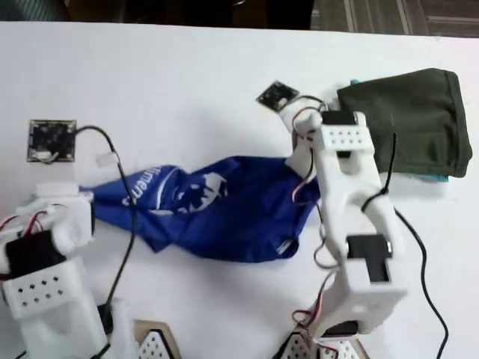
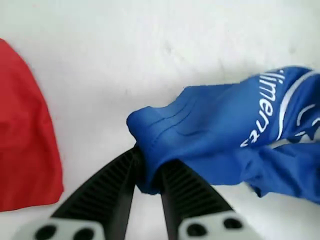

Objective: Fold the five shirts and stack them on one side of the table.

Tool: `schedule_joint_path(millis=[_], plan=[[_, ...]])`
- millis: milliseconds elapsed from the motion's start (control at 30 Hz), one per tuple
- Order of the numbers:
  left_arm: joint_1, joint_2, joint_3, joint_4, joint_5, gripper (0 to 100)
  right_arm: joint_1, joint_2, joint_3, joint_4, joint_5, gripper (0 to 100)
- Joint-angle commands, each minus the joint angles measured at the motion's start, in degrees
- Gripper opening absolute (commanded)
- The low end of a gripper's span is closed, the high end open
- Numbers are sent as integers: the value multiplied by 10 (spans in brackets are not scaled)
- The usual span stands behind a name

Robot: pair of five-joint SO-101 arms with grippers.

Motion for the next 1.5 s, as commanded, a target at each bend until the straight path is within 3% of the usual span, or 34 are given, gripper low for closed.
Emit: schedule_joint_path(millis=[0, 200, 400, 600, 800, 1000, 1300, 1467], plan=[[7, -10, 45, -60, -11, 25, 12, 38, -80, 27, -25, 23], [6, -10, 73, -85, -34, 25, 7, 24, -184, 134, -119, 189], [7, -10, 73, -85, -34, 25, -13, -37, -238, 189, -173, 193], [6, -10, 73, -98, -34, 25, -127, -68, -207, 253, -215, 193], [6, -10, 73, -98, -34, 25, -203, -68, -55, 153, -228, 193], [6, -10, 73, -113, -34, 25, -216, -68, 75, 103, -228, 193], [7, -10, 73, -122, -34, 25, -218, -75, 98, 152, -227, 193], [8, -10, 76, -122, -33, 25, -212, -112, 98, 104, -236, 193]])
